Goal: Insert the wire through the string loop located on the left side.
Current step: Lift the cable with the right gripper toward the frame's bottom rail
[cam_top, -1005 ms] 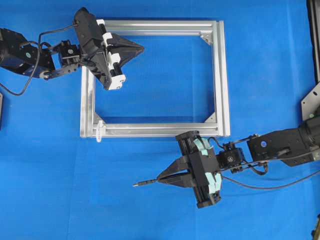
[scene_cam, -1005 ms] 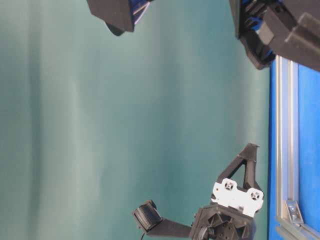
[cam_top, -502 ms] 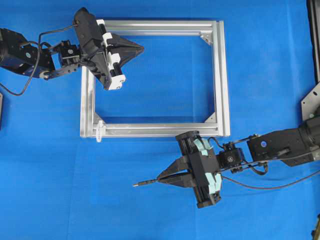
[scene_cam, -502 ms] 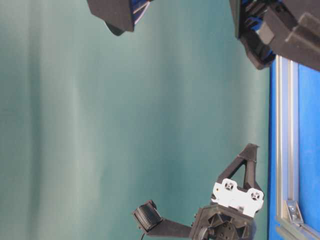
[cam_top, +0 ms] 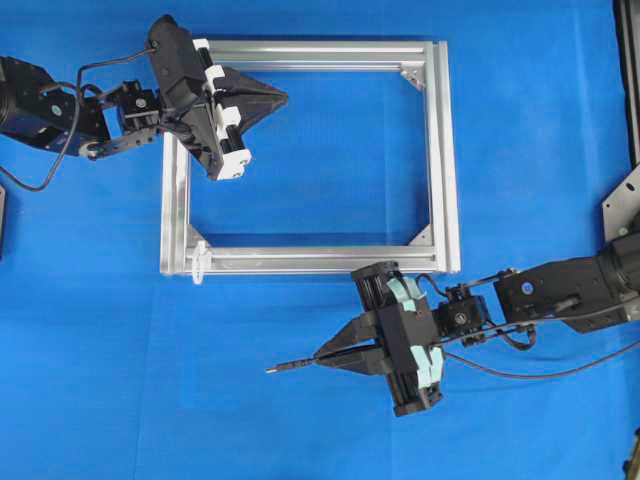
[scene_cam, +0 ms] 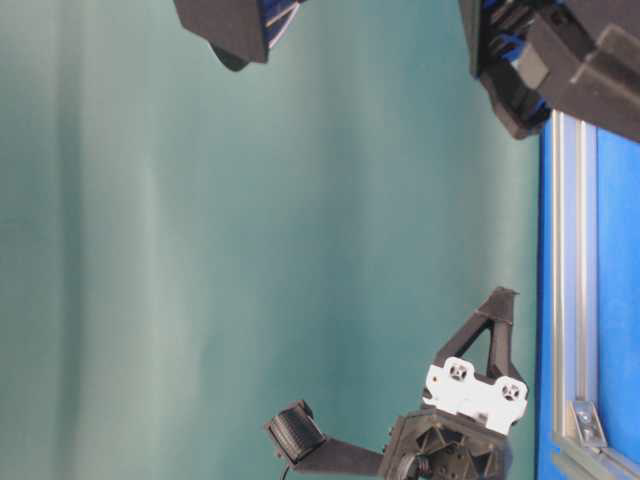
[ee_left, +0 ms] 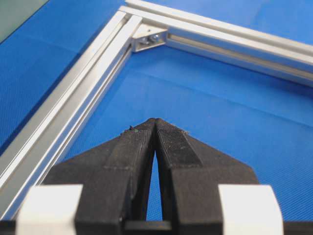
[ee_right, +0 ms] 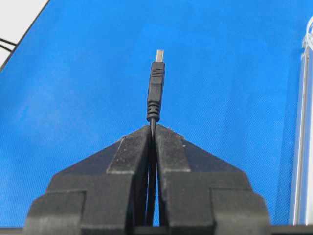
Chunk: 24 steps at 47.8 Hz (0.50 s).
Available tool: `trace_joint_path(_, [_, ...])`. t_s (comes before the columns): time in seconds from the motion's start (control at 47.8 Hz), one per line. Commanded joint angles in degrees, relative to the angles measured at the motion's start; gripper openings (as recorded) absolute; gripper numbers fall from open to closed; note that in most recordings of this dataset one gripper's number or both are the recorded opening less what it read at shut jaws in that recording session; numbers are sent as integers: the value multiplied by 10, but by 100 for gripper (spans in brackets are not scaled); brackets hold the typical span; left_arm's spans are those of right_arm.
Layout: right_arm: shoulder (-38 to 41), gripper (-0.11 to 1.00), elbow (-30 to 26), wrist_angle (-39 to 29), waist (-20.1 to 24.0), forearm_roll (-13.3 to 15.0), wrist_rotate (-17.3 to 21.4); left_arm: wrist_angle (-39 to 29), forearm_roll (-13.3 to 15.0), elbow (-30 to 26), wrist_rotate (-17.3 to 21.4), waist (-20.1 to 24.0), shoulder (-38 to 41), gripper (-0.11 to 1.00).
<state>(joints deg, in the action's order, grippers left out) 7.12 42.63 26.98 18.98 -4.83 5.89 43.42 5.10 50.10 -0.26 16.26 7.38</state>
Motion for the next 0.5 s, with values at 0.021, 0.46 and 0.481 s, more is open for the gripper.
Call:
trace_joint_path(0.021, [-16, 0, -4, 3, 3, 1, -1, 3, -1, -5, -1, 0, -17, 0])
trace_joint_path(0.46, [-19, 0, 3, 3, -29, 1, -23, 3, -2, -5, -1, 1, -17, 0])
trace_joint_path(0.481, [-20, 0, 4, 3, -33, 1, -24, 3, -2, -5, -1, 0, -17, 0])
